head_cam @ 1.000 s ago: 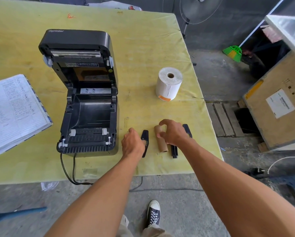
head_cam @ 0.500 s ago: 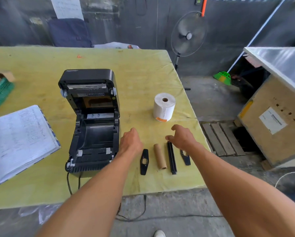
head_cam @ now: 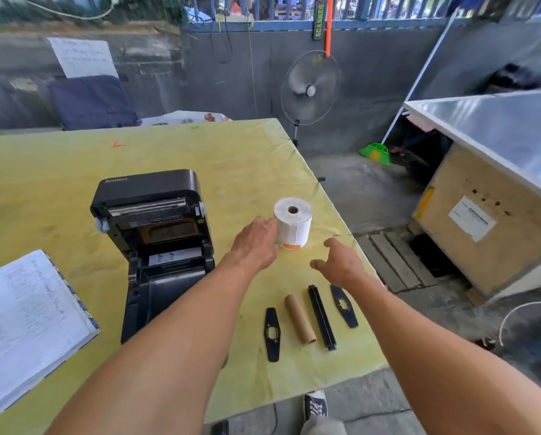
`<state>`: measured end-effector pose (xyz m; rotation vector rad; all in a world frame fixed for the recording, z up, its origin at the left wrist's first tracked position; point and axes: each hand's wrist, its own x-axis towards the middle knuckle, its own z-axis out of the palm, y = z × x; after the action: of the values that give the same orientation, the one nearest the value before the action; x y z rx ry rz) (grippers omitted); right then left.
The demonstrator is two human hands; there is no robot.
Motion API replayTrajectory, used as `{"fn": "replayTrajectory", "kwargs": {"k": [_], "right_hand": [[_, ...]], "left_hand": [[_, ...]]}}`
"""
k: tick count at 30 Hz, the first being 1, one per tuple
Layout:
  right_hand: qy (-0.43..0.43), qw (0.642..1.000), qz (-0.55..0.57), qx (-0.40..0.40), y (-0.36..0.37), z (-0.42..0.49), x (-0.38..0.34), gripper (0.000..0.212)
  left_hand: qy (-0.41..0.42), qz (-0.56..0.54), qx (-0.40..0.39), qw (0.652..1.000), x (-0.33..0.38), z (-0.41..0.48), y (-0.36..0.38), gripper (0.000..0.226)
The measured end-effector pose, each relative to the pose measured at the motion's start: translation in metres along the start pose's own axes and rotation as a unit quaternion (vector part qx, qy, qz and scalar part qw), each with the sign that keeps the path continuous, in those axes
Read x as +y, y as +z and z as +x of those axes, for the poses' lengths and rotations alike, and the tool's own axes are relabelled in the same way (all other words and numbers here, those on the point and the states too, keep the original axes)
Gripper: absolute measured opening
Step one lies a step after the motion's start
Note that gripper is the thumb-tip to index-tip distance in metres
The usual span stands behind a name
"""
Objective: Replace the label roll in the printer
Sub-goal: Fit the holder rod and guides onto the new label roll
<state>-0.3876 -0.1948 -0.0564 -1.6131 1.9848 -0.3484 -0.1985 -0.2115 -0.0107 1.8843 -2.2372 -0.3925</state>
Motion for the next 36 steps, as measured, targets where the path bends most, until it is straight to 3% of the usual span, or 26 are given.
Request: {"fn": "replayTrajectory", "kwargs": {"k": [6,12,16,21,24,27,29,32,33,36], "right_hand": [[-0.003,1.0,-0.006,-0.031,0.006,0.055,0.001,0.059],[-0.017,0.995,-0.027,-0.095,0.006,0.112,0.003,0.06],[-0.025,0.988,-0.038,-0.149,0.006,0.138,0.002,0.053],[-0.018,0.983,-0.013,-0.181,0.001,0.158,0.001,0.049],[-0.001,0.98,0.089,-0.18,-0.011,0.167,0.002,0.051],[0.0,0.963,0.211,-0.17,-0.029,0.168,0.001,0.063],[-0.022,0.95,0.263,-0.164,-0.04,0.167,-0.007,0.058],[-0.066,0.946,0.281,-0.147,-0.05,0.161,-0.029,0.044],[-0.079,0.948,0.275,-0.141,-0.052,0.158,-0.037,0.04],[-0.107,0.961,0.228,-0.113,-0.055,0.145,-0.057,0.027]], "left_hand": [[0.008,0.022,-0.035,0.999,0.005,0.052,0.013,0.043],[0.014,0.084,-0.1,0.991,0.008,0.098,0.032,0.068],[0.029,0.083,-0.129,0.988,0.009,0.122,0.035,0.059],[0.027,-0.014,-0.156,0.987,0.006,0.138,0.039,0.058],[-0.047,-0.111,-0.105,0.987,0.012,0.143,0.042,0.062],[-0.13,-0.2,-0.036,0.97,0.011,0.145,0.041,0.035],[-0.202,-0.337,-0.009,0.919,0.001,0.141,0.04,0.035],[-0.284,-0.575,-0.019,0.767,-0.009,0.122,0.04,0.037],[-0.293,-0.612,-0.016,0.735,-0.011,0.115,0.04,0.035],[-0.312,-0.66,0.013,0.684,-0.014,0.099,0.038,0.028]]}}
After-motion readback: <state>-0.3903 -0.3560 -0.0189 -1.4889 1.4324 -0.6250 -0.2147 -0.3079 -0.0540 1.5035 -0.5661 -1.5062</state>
